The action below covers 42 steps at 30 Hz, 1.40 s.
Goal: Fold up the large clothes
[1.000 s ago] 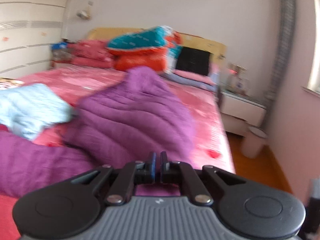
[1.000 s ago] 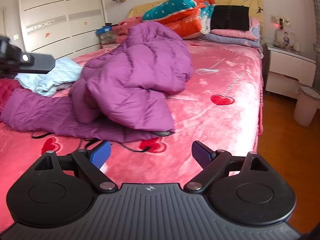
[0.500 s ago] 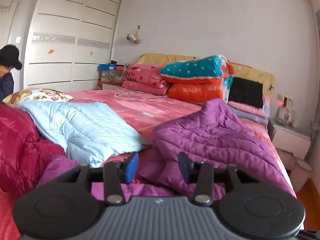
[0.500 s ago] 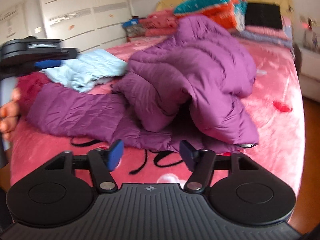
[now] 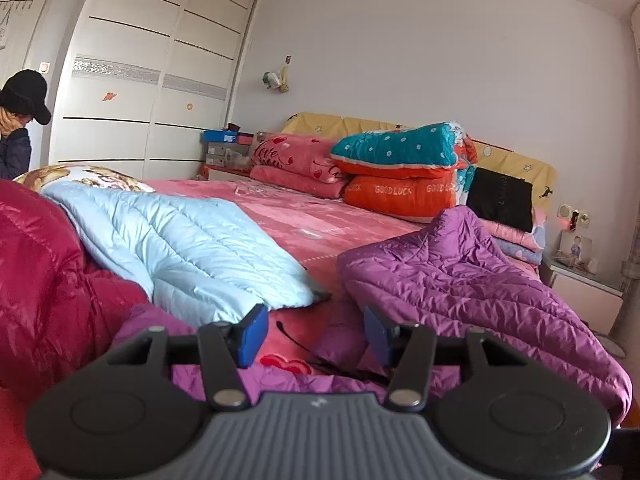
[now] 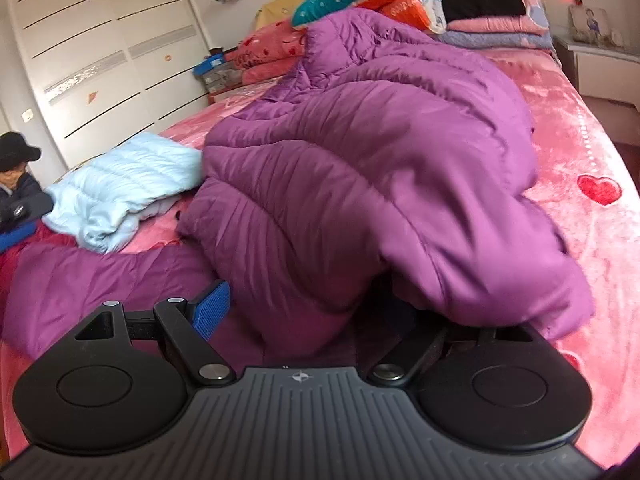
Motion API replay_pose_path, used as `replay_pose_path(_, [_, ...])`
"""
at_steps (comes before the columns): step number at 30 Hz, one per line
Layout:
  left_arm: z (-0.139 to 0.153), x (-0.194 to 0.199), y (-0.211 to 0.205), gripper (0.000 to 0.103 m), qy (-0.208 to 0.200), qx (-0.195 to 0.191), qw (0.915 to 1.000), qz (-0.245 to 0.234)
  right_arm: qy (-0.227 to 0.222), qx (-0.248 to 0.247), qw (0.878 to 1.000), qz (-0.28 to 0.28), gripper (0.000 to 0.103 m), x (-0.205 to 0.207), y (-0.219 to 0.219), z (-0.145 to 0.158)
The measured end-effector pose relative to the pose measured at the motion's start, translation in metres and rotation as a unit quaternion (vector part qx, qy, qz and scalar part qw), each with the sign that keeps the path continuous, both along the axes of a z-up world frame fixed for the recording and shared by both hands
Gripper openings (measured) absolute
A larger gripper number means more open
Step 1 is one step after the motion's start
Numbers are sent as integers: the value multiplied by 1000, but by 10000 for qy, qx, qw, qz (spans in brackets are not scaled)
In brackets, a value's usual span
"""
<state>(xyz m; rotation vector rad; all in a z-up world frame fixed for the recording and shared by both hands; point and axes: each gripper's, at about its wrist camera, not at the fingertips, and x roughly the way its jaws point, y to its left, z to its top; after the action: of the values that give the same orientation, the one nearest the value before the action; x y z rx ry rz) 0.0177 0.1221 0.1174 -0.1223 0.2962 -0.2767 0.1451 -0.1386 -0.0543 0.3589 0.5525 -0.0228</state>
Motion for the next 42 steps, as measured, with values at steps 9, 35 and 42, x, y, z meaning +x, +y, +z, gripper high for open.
replay_pose_path(9, [-9, 2, -3, 61, 30, 19, 9996, -297, -44, 737, 9969, -257, 60, 23, -3, -4])
replay_pose_path(35, [-11, -48, -64, 70, -578, 1444, 9755, -1555, -2306, 583, 9711, -214, 30, -137, -39, 173])
replay_pose_path(42, [11, -65, -80, 70, -1163, 1919, 9621, -1551, -2600, 235, 9653, -48, 30, -193, -41, 205])
